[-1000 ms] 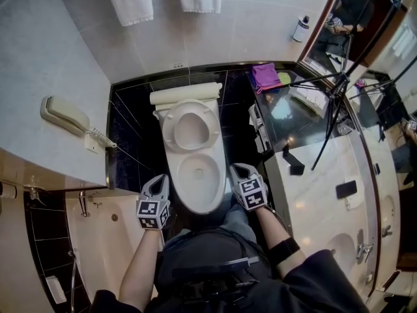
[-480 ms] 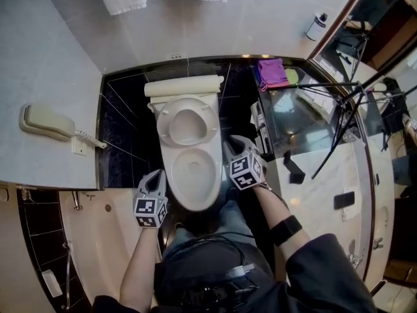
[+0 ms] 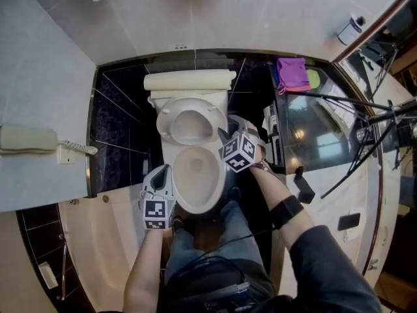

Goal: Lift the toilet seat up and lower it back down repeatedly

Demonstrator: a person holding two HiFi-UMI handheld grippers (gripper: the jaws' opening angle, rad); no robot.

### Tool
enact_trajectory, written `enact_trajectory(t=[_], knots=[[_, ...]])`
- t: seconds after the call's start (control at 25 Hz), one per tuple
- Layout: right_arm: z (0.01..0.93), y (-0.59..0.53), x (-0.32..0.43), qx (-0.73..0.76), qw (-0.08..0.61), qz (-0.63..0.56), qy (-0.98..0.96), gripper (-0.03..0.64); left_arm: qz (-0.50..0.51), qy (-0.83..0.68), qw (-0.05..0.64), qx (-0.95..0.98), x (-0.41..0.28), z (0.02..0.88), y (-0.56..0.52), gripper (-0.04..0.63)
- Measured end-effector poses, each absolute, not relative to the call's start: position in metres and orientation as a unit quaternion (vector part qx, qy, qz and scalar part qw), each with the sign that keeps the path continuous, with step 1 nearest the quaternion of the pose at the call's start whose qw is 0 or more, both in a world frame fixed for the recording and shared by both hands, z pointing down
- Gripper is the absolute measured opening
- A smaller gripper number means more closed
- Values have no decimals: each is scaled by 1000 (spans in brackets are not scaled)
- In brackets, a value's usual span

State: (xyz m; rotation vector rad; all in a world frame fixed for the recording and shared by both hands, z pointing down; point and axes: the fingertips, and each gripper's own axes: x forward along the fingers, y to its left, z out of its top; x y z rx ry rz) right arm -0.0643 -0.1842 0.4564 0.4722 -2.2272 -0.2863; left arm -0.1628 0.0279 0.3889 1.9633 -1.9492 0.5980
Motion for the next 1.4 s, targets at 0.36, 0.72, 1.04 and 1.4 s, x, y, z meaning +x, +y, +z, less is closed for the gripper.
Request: enact_trajectory(t=[0.36, 0.72, 1.04, 1.4], knots=[[506, -244, -119, 171, 410, -140, -885, 229, 210, -689, 184, 669, -168, 433, -2, 0], [530, -259, -152, 148, 407, -162, -886, 160, 212, -700, 207, 649, -175, 456, 0, 0], [532, -257, -158, 141, 414, -188, -879, 101, 213, -698, 228, 644, -170, 474, 4, 0], [525, -230, -144, 137, 418, -195, -877, 99, 221, -682, 265, 645, -156, 501, 24, 0]])
